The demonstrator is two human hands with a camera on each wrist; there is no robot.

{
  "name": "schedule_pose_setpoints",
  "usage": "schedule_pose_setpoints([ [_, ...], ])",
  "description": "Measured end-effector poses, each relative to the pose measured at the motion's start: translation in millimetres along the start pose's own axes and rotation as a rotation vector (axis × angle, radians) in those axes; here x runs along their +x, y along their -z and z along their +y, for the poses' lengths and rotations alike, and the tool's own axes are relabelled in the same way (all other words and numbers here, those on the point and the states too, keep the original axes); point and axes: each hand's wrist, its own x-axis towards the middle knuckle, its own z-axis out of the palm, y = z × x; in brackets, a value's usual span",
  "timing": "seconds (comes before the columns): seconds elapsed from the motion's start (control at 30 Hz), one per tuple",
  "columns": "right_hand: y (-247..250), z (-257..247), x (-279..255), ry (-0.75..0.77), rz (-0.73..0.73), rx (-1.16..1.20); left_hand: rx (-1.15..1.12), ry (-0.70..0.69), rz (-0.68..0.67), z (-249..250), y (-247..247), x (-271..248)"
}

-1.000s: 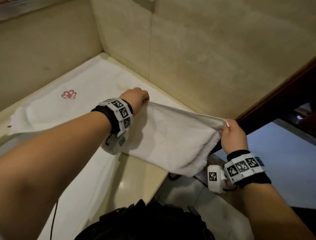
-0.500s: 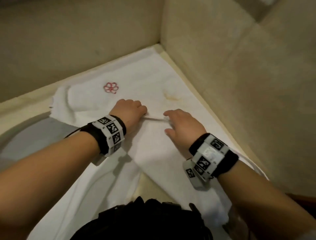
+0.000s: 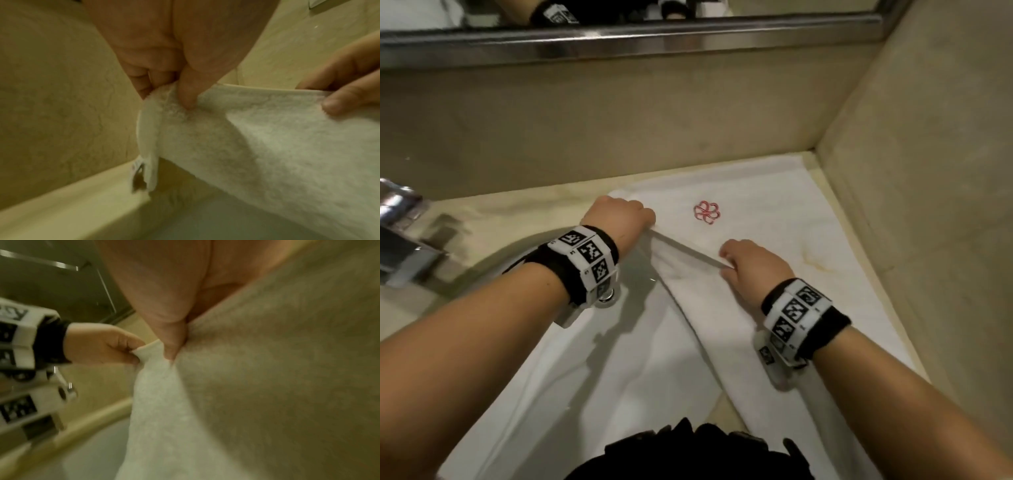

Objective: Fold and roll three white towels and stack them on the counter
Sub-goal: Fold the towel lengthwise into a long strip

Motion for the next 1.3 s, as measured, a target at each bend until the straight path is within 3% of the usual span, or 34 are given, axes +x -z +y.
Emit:
schedule_pose_setpoints([
  [0.13,12,-19,13,0.049,0.076,0.113,0.010,0.028,0.084,-13,29,1],
  [0.27,52,21,-2,-0.017,0.333,0.310,-0.074,-0.005,0.307,0,73,21],
  [0.37,76,78,-14,-0.224,0.472,0.292,-0.180,-0.011,0.435,16,103,52],
  [0.47,74,123,-21,-0.523,0.326,0.255,-0.282,0.037,0.511,34,106,83],
  [0.57,55,143,-19,-0.609,0.101,0.129,-0.510,0.173,0.338,46,80,96],
  [0.7,50,147,-5,-0.618,0.064,0.124,-0.847,0.341,0.023,55,28,93],
  [0.8,60,145,21,-0.559,0.101,0.071,-1.171,0.411,-0.038,64,9,92],
  [0.87,68,141,44,-0.502,0.130,0.039,-1.257,0.461,-0.019,68,9,97],
  [0.97,79,140,84,-0.486,0.122,0.138,-1.177,0.497,-0.014,69,10,108],
  [1.07,84,143,116,-0.485,0.143,0.248,-0.932,0.465,-0.043,69,9,115],
  [1.17,85,146,132,-0.481,0.197,0.165,-0.779,0.420,-0.055,72,10,120],
  [1.3,81,153,138,-0.464,0.135,0.062,-0.786,0.406,-0.087,71,9,123],
])
